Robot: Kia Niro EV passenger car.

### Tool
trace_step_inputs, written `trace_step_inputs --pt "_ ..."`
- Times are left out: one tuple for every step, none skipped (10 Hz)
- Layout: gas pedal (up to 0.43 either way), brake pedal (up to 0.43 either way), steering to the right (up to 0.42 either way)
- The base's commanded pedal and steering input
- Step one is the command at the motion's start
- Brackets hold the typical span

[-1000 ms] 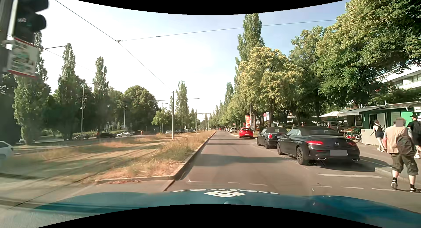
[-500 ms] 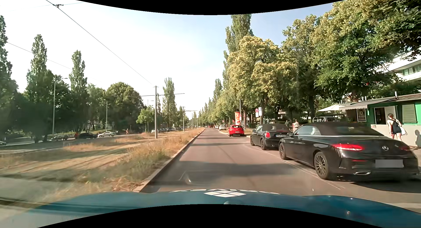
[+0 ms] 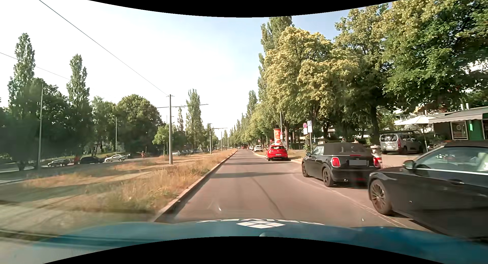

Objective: Follow the waypoints while adhering to traffic rules and regulations

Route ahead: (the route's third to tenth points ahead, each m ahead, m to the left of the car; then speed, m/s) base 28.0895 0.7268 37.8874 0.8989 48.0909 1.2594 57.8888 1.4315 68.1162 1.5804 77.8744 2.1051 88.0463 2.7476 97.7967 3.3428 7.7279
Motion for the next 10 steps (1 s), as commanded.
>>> trace_step_inputs --pt "0.579 0.000 -0.024" --pt "0.571 0.000 -0.024" --pt "0.551 0.000 -0.025" --pt "0.531 0.000 -0.027" --pt "0.500 0.000 -0.030" --pt "0.500 0.000 -0.029" --pt "0.500 0.000 -0.028" --pt "0.500 0.000 -0.025" --pt "0.500 0.000 -0.022" --pt "0.500 0.000 -0.019"
